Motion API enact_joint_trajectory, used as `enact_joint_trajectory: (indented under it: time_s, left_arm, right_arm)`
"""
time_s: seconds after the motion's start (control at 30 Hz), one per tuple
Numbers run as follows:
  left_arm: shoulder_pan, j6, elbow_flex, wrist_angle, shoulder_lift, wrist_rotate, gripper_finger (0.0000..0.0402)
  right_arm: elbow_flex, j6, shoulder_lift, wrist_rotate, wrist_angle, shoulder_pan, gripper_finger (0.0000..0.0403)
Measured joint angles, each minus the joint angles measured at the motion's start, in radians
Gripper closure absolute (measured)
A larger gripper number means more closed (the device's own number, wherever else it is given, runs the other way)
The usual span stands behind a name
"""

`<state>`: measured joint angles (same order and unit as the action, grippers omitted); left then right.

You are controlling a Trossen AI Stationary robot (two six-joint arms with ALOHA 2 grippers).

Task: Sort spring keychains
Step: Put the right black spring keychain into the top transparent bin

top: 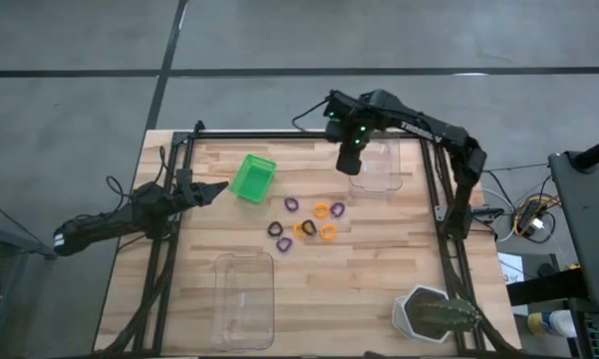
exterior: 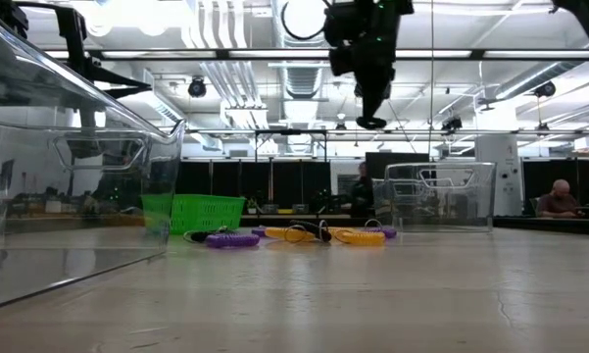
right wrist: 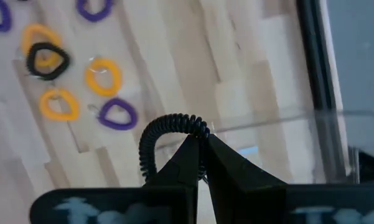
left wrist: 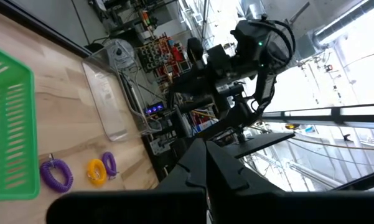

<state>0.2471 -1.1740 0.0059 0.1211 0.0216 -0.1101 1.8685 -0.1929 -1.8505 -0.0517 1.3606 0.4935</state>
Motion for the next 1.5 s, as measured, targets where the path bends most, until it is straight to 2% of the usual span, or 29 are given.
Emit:
enact_joint_trajectory:
  time_s: [0.33, 0.57, 0.97, 1.17, 1.5]
  left_arm:
    - [0.000, 0.000, 0.000, -0.005, 0.000, 0.000, 0.0401]
    - [0.000, 0.000, 0.000, -0.004, 0.000, -0.007, 0.0401]
    - [0.000, 0.000, 0.000, -0.003, 0.000, -0.012, 0.0401]
    - [0.000, 0.000, 0.000, -0.002, 0.000, -0.012, 0.0401]
    - [0.000, 0.000, 0.000, -0.002, 0.000, -0.015, 0.0401]
  right_arm:
    - [-0.347, 0.074, 0.183, -0.001, -0.128, 0.114, 0.0390]
    - [-0.504, 0.104, 0.250, -0.001, -0.216, 0.152, 0.0390]
    - [-0.629, 0.182, 0.197, 0.030, -0.375, 0.172, 0.0390]
    - [-0.639, 0.199, 0.138, 0.085, -0.407, 0.183, 0.0390]
    - [-0.639, 0.187, 0.081, 0.108, -0.435, 0.200, 0.0390]
